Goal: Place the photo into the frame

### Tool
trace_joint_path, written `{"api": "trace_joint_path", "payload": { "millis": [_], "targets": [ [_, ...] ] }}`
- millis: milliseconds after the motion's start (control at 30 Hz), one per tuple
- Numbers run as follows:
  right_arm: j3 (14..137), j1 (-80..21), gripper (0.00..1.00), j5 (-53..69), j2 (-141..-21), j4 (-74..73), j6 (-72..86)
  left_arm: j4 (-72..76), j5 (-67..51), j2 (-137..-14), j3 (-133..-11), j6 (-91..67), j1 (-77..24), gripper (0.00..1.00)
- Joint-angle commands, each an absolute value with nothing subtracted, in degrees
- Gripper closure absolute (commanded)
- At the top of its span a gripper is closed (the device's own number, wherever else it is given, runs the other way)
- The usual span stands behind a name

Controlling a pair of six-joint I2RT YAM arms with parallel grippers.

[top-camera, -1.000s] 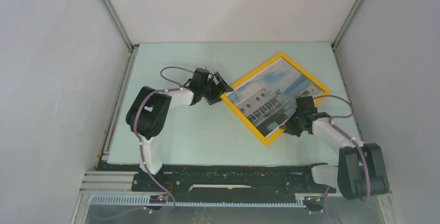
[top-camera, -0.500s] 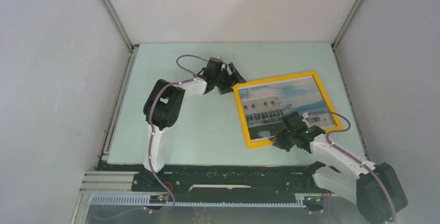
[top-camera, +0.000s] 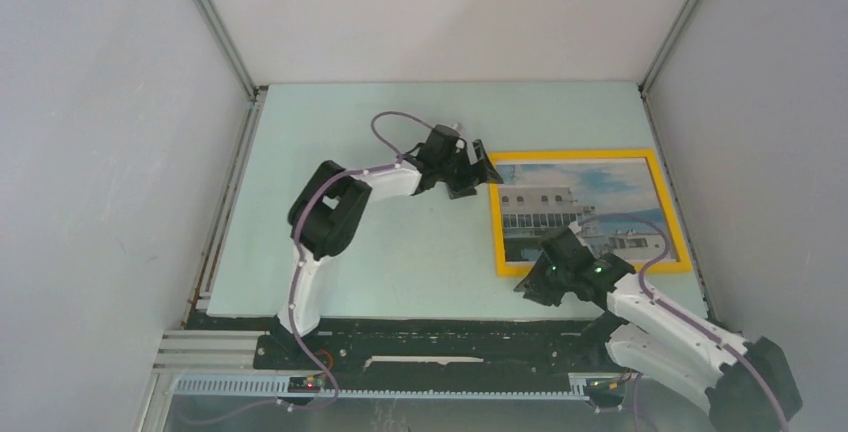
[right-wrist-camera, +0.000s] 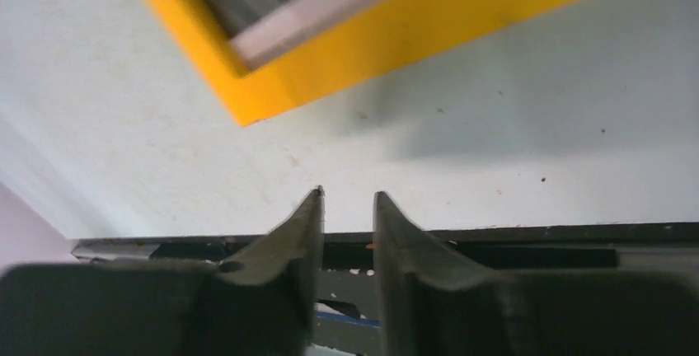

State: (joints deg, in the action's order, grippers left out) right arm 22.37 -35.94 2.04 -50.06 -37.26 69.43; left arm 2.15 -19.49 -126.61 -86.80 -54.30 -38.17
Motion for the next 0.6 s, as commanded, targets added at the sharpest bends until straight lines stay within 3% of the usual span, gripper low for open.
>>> {"api": "trace_joint_path", "payload": {
  "millis": [0, 133, 200, 400, 500, 567],
  "targets": [
    [30.39, -33.23, 0.54, -3.03, -42.54, -41.63, 53.05, -0.87, -14.28, -108.73, -77.49, -46.14, -31.12, 0.04],
    [39.27, -25.96, 0.25, 1.85, -39.20, -44.44, 39.16, -6.68, -10.48, -91.29, -70.27, -39.12, -28.45, 0.02],
    [43.89, -21.60, 0.23, 9.94, -39.09, -43.29, 34.05, -10.44, -8.97, -82.22, -69.29, -36.21, -28.35, 0.02],
    [69.89, -19.95, 0.15, 10.19, -41.61, -51.46, 23.24, -17.23, -4.83, -57.90, -70.52, -31.79, -28.32, 0.00],
    [79.41, -19.98, 0.02, 8.76, -41.32, -52.24, 20.67, -21.39, -1.13, -49.55, -73.99, -28.29, -28.30, 0.00],
    [84.56, -20.00, 0.00, 8.24, -40.49, -52.13, 19.25, -23.94, 2.06, -45.09, -76.21, -26.36, -28.32, 0.00]
  ]
}}
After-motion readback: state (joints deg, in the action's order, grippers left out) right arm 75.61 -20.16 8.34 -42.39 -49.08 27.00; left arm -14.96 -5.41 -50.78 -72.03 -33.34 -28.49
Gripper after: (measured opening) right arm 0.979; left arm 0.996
